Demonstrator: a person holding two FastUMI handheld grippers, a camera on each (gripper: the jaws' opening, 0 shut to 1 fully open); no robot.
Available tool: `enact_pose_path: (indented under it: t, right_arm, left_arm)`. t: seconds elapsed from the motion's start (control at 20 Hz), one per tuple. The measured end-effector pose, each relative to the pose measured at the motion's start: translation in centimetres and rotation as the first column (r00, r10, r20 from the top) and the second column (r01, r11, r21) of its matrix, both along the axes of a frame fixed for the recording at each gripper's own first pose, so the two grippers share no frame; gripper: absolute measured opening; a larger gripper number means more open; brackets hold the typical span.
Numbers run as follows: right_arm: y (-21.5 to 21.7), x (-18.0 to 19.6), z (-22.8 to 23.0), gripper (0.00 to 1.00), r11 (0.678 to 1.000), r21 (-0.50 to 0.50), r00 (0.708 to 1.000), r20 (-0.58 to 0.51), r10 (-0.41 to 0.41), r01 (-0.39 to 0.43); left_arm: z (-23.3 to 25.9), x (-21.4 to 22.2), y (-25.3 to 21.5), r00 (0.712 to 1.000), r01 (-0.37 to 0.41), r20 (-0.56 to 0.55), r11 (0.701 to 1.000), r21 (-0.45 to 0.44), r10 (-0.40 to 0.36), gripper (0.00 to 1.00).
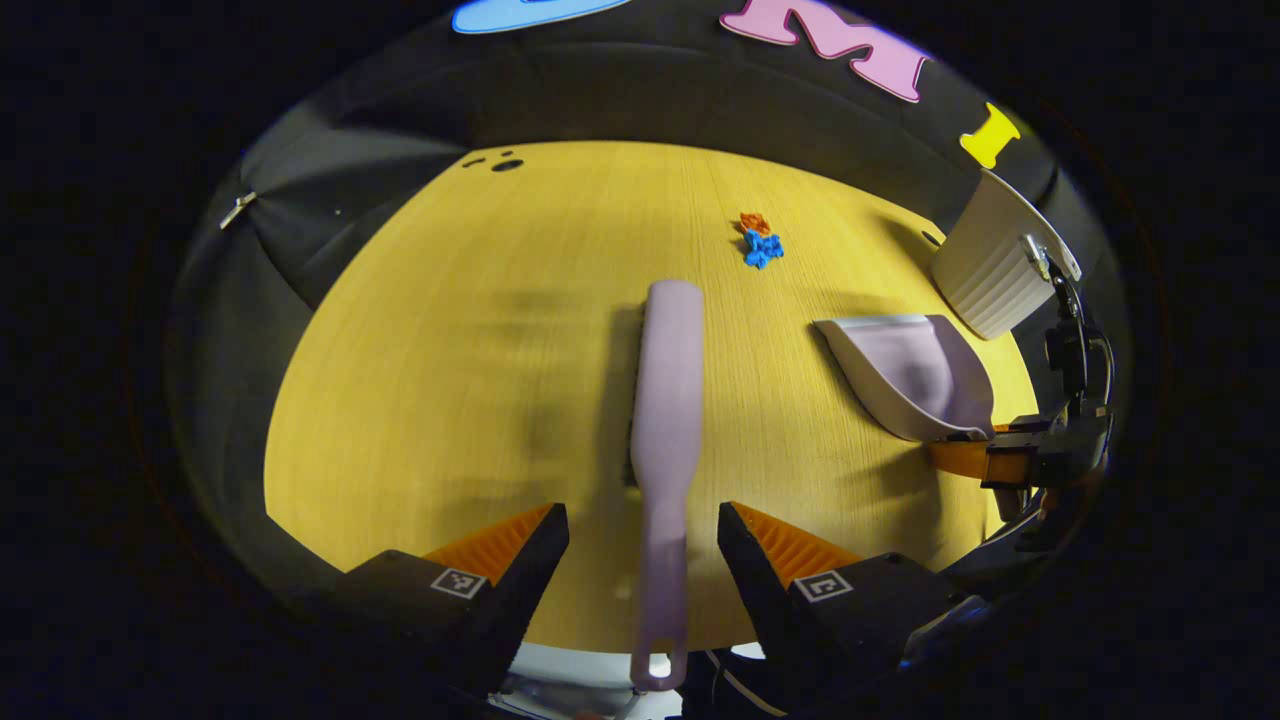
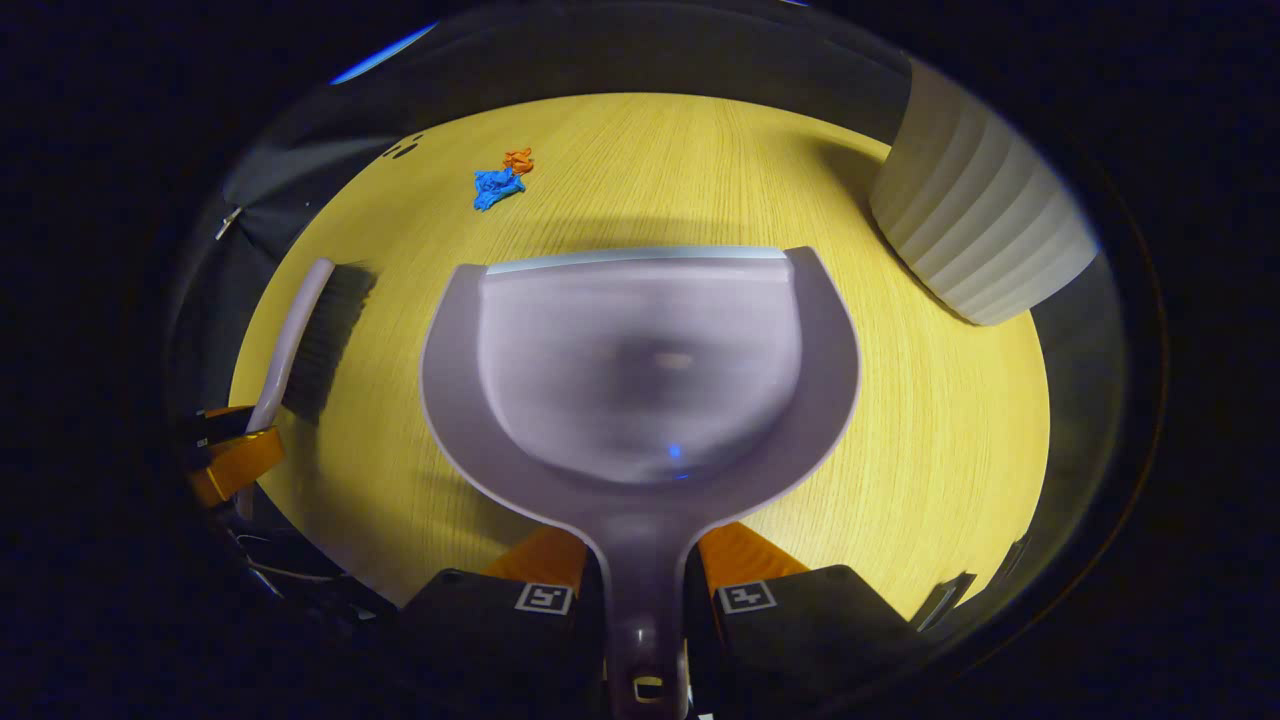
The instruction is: Pick up the small broom and dustpan from the desktop, sweep the trash into the dustpan with the broom, and then empty the trash into the garbage bin.
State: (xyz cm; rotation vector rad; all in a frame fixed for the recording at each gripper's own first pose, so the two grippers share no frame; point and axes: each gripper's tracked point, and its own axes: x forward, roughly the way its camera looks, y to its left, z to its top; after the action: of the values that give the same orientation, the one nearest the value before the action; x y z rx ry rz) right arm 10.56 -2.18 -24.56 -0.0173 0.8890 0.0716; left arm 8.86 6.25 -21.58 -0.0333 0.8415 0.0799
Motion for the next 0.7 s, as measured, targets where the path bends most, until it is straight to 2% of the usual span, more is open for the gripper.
enact_pose_path:
  t: [0.15,0.2,0.45,0.5,0.55,0.6,0.65,0.7]
  right_arm:
    - [0.0,0.1,0.1,0.37,1.000,0.005,1.000,0.002,0.031,-0.031]
    - [0.1,0.1,0.0,0.34,0.999,0.007,0.999,0.007,0.035,-0.035]
    - [0.0,0.1,0.1,0.41,0.998,-0.003,0.997,0.016,0.070,-0.070]
    - [0.0,0.0,0.1,0.37,0.997,0.000,0.997,0.015,0.072,-0.072]
    - [0.0,0.1,0.1,0.41,0.997,0.005,0.997,0.012,0.071,-0.071]
    - [0.0,0.1,0.1,0.37,0.998,0.010,0.998,0.009,0.067,-0.067]
    - [0.0,0.1,0.1,0.37,0.998,0.012,0.998,0.007,0.066,-0.067]
    - [0.0,0.1,0.2,0.37,0.998,0.014,0.998,0.008,0.067,-0.067]
  left_arm:
    - [-1.0,1.0,-0.1,0.999,0.008,-0.038,1.000,0.004,-0.008,0.93]
    - [-1.3,1.4,-0.2,0.999,0.012,-0.053,1.000,0.009,-0.011,0.91]
    - [-2.5,2.6,-0.4,0.996,0.035,-0.090,0.994,0.100,-0.026,0.78]
    - [-2.7,2.9,-0.6,0.996,0.047,-0.085,0.993,0.111,-0.038,0.72]
    - [-2.7,3.1,-0.9,0.996,0.049,-0.079,0.992,0.115,-0.040,0.68]
    - [-2.7,3.3,-1.0,0.996,0.048,-0.076,0.993,0.112,-0.039,0.62]
    - [-2.7,3.6,-0.8,0.998,0.039,-0.061,0.992,0.116,-0.032,0.60]
    - [-2.8,3.9,-0.7,0.998,0.025,-0.055,0.994,0.111,-0.019,0.45]
